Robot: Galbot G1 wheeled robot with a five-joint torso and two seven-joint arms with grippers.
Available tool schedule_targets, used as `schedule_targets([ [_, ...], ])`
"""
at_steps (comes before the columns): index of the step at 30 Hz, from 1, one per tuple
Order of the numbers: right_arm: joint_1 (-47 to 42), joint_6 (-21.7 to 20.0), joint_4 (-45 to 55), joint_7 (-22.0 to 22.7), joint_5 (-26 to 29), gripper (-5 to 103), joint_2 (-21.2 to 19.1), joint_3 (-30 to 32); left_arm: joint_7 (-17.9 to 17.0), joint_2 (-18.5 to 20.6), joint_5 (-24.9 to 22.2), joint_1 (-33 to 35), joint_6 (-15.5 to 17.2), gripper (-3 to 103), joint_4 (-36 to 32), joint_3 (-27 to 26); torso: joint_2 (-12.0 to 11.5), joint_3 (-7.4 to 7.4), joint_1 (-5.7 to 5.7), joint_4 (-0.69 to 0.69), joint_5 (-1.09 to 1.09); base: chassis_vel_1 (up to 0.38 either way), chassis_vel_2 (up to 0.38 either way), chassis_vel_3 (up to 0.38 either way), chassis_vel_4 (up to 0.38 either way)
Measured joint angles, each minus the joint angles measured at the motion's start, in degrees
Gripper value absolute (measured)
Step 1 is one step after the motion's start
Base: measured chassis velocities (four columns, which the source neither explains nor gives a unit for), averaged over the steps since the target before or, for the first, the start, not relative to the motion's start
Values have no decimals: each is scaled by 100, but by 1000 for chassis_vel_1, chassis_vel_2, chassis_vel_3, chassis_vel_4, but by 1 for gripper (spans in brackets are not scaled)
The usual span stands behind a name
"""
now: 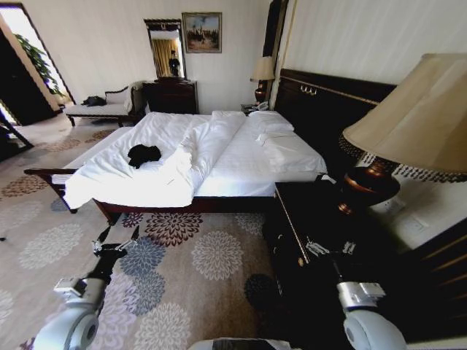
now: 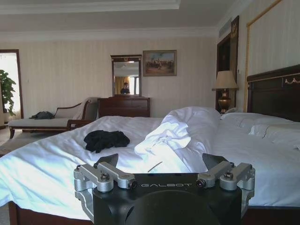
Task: Fold the clothes on the bed.
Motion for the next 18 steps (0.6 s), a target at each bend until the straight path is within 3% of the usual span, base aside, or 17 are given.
schedule_targets([
  [18,-84,58,-25,-6,-26,100,44,34,-289,-71,264,-41,45,100,64,123,0,0,0,0,0,0,0,0,0],
])
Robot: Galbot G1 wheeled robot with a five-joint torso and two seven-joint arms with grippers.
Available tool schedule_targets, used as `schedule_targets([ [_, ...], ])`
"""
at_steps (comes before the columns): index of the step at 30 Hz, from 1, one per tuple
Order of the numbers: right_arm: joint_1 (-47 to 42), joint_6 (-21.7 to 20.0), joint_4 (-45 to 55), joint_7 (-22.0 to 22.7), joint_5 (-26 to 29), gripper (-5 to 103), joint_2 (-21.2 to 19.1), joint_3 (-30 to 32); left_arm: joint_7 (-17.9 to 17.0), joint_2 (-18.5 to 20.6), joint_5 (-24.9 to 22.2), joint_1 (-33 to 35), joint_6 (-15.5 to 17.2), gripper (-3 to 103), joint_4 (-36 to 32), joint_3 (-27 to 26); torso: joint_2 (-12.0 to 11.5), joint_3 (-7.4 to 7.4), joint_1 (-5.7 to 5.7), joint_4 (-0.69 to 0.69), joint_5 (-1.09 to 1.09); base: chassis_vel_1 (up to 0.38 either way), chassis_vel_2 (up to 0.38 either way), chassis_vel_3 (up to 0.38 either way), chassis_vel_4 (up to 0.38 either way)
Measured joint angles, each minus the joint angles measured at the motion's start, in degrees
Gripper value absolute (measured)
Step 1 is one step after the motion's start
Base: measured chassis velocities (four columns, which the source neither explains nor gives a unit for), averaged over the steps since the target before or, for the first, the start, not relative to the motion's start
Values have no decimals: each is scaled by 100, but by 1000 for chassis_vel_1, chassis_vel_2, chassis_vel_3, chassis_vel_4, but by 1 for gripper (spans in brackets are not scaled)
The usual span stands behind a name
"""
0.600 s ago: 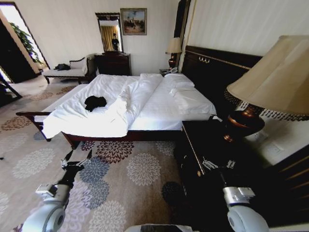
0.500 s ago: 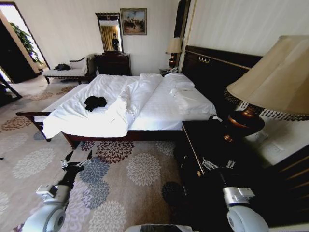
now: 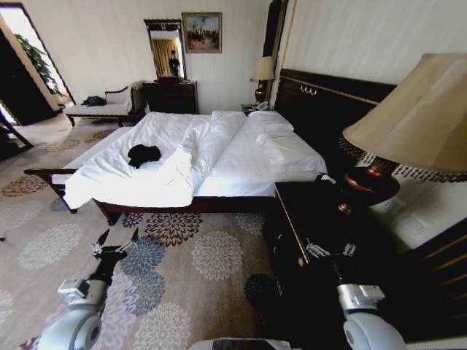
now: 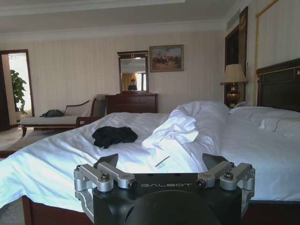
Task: Fold the clothes on the bed.
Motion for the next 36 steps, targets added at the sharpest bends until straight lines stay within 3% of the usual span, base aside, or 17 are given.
schedule_targets([
  [18,-1,116,-44,-113,36,100,28,-18,27,5,-39,8,-62,100,-71,53,2,-1,-1,0,0,-30,32,25,-34],
  [36,10,89,-51,-89,26,100,48,-33,28,-53,-58,48,-86,100,-70,15,-1,1,4,-1,0,-241,223,244,-225],
])
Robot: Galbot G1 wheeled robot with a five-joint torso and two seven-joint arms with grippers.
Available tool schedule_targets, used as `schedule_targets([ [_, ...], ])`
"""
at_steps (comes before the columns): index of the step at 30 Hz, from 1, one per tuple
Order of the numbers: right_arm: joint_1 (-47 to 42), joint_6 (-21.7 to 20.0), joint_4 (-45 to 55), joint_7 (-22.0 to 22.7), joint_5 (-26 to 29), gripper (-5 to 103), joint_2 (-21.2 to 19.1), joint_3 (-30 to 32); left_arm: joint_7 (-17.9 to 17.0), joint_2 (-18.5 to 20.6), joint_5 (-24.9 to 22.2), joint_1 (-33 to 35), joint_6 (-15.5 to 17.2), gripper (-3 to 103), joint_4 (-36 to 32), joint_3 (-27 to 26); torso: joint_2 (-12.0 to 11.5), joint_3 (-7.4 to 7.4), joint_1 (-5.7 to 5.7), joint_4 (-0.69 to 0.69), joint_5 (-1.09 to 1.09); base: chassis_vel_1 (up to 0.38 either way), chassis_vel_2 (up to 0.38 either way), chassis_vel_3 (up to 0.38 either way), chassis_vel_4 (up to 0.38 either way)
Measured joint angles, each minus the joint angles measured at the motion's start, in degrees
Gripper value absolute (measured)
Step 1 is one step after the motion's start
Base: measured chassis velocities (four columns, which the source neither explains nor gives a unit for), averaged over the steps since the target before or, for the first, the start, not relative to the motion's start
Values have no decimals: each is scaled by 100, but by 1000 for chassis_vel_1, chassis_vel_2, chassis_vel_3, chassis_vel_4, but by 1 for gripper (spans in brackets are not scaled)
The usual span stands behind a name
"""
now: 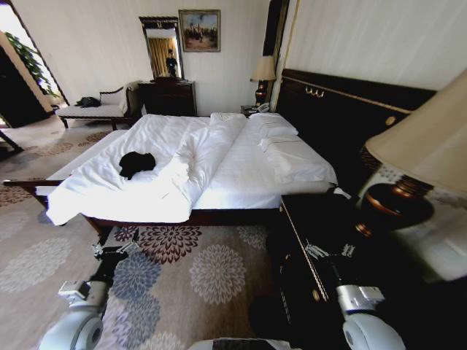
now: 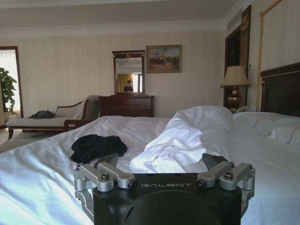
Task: Fold the clothes on the bed.
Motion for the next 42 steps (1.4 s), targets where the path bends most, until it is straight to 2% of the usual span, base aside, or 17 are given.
schedule_targets([
  [22,3,-30,11,26,-35,100,32,-20,5,-21,4,31,-16,100,0,0,3,-2,-6,1,0,-141,147,131,-146],
  [29,9,-32,-4,27,-66,100,41,-36,6,84,-35,-17,-16,100,5,-49,2,-1,-4,1,0,-157,181,169,-181],
  [42,25,-62,-41,38,-103,100,68,-68,6,0,-8,22,-18,100,13,-11,1,0,-3,1,1,-184,190,197,-179],
])
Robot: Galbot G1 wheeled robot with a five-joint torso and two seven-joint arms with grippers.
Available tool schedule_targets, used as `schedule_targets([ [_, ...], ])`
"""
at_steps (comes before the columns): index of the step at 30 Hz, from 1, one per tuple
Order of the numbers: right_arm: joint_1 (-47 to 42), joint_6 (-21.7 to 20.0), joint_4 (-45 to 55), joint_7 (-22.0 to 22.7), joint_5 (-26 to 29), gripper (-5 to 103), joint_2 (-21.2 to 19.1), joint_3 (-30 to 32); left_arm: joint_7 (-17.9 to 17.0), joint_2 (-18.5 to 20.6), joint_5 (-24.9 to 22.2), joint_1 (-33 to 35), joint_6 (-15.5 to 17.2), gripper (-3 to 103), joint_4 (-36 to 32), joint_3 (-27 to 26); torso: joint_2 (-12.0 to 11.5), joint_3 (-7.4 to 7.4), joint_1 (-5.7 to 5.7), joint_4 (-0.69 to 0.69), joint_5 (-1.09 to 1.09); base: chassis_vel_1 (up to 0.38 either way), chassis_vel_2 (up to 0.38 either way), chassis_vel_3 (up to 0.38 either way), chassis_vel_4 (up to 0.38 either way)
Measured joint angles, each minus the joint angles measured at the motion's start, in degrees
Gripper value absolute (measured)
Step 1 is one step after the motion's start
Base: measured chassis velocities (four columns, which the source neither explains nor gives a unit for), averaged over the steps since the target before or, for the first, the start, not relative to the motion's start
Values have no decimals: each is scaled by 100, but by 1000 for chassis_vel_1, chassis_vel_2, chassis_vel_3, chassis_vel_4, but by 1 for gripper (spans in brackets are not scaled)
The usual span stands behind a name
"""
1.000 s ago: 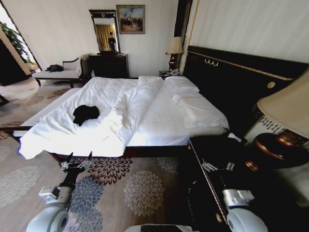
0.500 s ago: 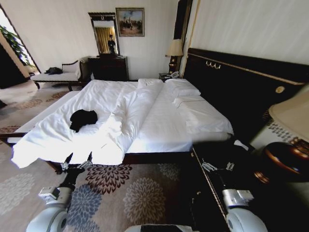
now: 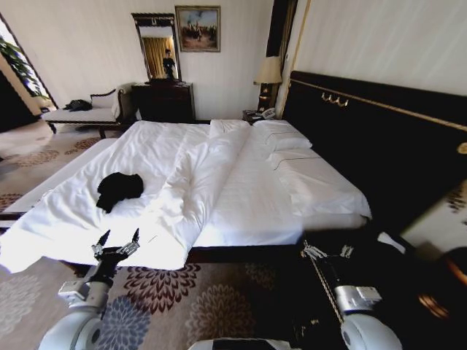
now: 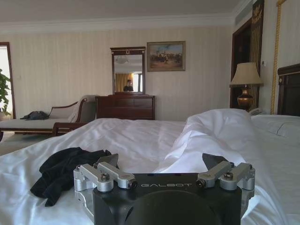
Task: Fold the clothes on the bed.
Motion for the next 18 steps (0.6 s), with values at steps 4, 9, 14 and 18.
schedule_targets([
  [4,2,-16,0,10,-3,100,5,-2,0,-6,0,0,-2,100,1,-2,0,0,0,0,-2,-178,201,199,-186],
  [9,8,-38,1,19,-5,100,5,-2,1,-15,0,1,-3,100,-4,-2,0,0,0,1,-1,-167,204,179,-190],
  [14,1,-50,0,33,-20,100,21,-2,2,-19,0,17,-14,100,-5,-10,0,0,0,-1,-1,-172,180,164,-184],
  [18,0,-67,3,52,-28,100,30,-2,5,-30,-1,42,-25,100,-11,-16,0,0,0,1,1,-160,183,161,-178],
])
